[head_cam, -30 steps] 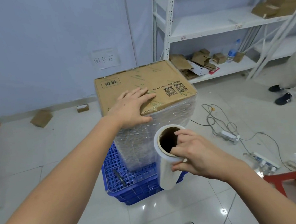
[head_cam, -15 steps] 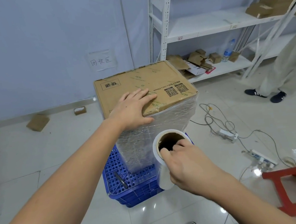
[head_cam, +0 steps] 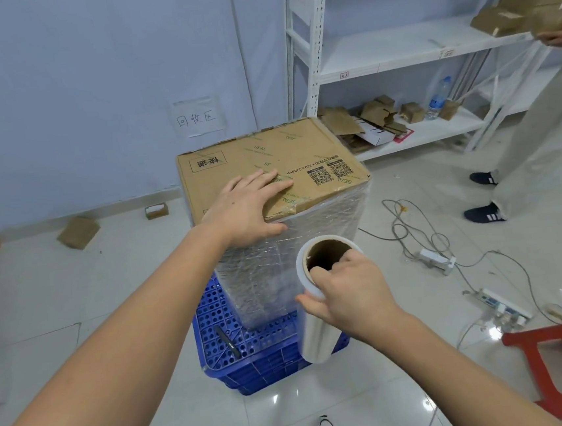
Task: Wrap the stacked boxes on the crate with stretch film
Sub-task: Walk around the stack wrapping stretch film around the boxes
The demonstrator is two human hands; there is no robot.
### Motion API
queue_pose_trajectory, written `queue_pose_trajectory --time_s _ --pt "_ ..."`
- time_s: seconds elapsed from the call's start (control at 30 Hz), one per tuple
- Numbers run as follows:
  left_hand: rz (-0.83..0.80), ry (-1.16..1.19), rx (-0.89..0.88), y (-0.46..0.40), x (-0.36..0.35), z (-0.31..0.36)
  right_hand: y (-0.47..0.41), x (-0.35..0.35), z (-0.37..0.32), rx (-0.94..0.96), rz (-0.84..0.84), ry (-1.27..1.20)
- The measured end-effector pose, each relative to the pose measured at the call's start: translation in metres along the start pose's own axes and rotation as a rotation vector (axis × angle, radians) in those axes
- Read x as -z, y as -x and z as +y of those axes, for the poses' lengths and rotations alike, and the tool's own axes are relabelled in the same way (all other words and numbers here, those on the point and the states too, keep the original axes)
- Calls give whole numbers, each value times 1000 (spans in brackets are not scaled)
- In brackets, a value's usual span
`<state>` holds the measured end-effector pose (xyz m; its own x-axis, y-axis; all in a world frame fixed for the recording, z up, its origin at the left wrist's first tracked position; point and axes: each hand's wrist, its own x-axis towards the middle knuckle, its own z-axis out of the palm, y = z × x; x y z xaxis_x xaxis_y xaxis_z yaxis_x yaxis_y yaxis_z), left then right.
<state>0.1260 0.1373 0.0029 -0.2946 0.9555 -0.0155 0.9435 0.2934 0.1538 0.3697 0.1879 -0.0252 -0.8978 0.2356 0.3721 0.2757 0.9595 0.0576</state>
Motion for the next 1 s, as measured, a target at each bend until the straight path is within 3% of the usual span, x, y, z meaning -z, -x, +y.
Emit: queue_pose_trajectory --time_s 0.27,0.8,1.0 --pt "16 37 21 2 2 2 14 -5 -5 17 85 -82" --pt "20 62 15 3 1 -2 15 5 -13 65 -65 7" --pt "25 38 -16 1 -2 -5 3 6 -35 -39 -99 64"
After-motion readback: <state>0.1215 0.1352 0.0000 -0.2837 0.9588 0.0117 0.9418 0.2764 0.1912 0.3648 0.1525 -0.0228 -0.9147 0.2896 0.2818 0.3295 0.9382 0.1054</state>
